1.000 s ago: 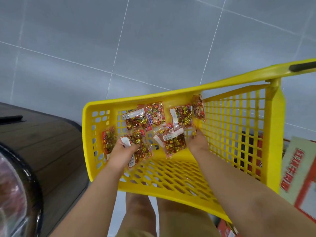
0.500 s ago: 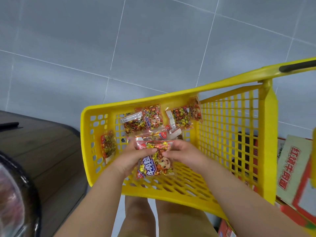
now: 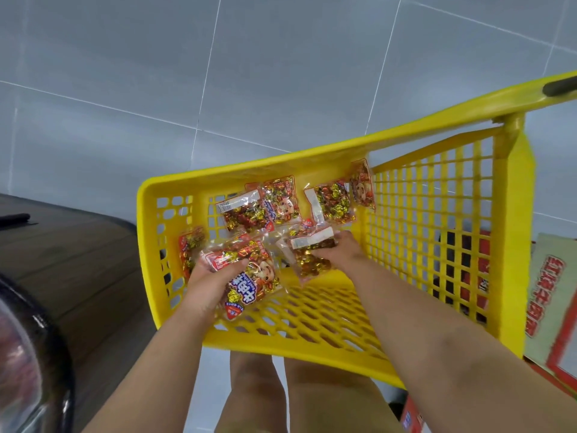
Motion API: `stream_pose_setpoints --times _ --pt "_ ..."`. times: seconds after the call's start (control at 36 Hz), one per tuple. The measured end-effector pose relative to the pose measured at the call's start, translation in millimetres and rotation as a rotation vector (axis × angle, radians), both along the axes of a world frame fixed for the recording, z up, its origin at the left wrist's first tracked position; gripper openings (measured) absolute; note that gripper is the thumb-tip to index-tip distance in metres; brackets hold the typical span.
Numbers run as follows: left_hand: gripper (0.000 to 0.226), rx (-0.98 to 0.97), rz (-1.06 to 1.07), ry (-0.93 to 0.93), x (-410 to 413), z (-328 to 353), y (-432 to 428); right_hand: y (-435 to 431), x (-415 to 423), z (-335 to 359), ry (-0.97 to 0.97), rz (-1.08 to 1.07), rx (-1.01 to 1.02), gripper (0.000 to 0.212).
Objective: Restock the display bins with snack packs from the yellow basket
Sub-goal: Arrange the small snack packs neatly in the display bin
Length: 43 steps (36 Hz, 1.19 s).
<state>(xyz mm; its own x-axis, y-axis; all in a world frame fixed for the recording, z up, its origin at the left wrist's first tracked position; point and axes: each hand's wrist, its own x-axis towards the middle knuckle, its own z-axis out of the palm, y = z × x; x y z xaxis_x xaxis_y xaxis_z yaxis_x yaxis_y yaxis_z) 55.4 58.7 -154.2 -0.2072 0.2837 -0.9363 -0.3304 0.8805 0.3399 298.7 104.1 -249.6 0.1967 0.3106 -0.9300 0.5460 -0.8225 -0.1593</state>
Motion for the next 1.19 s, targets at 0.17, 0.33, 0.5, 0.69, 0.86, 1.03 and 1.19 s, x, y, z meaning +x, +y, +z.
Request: stream_pose_setpoints --times 0.17,0.33,0.5,0.69,0.86,1.03,1.19 --pt "0.034 0.004 0.038 0.048 -3 9 -3 -4 6 23 0.042 0.130 -0.021 0.061" --pt "0.055 0.026 0.007 0.081 -5 46 11 6 4 91 0.173 -0.188 0.122 0.030" --pt "0.033 0.073 0.084 0.036 -7 109 25 37 -16 177 0.495 -0.402 0.325 0.023" --pt "0.026 0.195 0.213 -0.042 -28 196 28 51 -60 267 0.760 -0.226 0.424 0.031" --pt "0.023 0.318 0.348 -0.050 -64 261 3 49 -107 335 0.816 0.055 0.774 0.042" --pt "0.024 0.446 0.468 -0.014 -108 310 -43 31 -166 384 0.914 0.442 0.947 0.055" --pt "0.035 0.550 0.601 0.059 -159 347 -111 -10 -234 408 0.978 0.696 0.948 0.073"
